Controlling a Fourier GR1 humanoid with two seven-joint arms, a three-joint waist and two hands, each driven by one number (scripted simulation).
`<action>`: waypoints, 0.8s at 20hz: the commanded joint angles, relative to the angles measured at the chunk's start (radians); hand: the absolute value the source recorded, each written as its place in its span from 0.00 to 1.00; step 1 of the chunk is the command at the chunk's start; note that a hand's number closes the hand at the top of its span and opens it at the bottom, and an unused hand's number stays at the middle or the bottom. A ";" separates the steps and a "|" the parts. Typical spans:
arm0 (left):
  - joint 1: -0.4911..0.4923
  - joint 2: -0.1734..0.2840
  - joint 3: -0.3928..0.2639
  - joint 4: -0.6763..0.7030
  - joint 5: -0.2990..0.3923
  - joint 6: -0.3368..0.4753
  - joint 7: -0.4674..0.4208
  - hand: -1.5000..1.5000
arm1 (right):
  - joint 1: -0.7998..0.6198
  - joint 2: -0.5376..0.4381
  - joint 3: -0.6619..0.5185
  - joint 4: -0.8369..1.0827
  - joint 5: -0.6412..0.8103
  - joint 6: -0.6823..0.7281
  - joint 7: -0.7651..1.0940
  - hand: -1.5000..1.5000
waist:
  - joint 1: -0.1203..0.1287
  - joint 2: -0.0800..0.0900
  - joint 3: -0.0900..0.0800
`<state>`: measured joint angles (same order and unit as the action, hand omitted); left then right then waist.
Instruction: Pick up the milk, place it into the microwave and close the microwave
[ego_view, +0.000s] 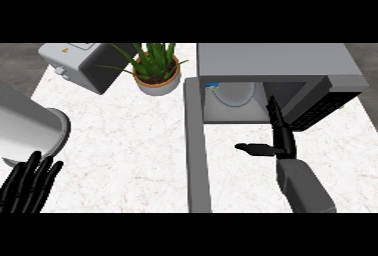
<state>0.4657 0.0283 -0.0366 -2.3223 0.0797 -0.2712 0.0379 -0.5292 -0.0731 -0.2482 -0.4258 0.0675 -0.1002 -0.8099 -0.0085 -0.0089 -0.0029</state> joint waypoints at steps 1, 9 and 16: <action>0.005 0.008 -0.060 -0.013 0.014 -0.044 0.018 0.00 | 0.147 0.019 0.014 -0.096 -0.028 0.056 -0.012 0.00 | -0.010 0.000 0.002; -0.112 0.065 -0.093 0.117 -0.058 -0.113 -0.003 1.00 | 0.408 -0.013 0.073 -0.280 -0.059 0.277 -0.103 0.00 | -0.007 0.005 0.002; -0.255 0.028 -0.151 0.250 -0.071 -0.111 0.030 1.00 | 0.641 -0.011 0.112 -0.619 -0.126 0.345 -0.009 0.00 | -0.005 0.007 0.002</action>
<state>0.2841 0.0413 -0.1972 -2.1537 -0.0029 -0.3520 0.0757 -0.0041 -0.0728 -0.1522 -0.8981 -0.0279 0.2015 -0.8506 -0.0153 -0.0035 -0.0011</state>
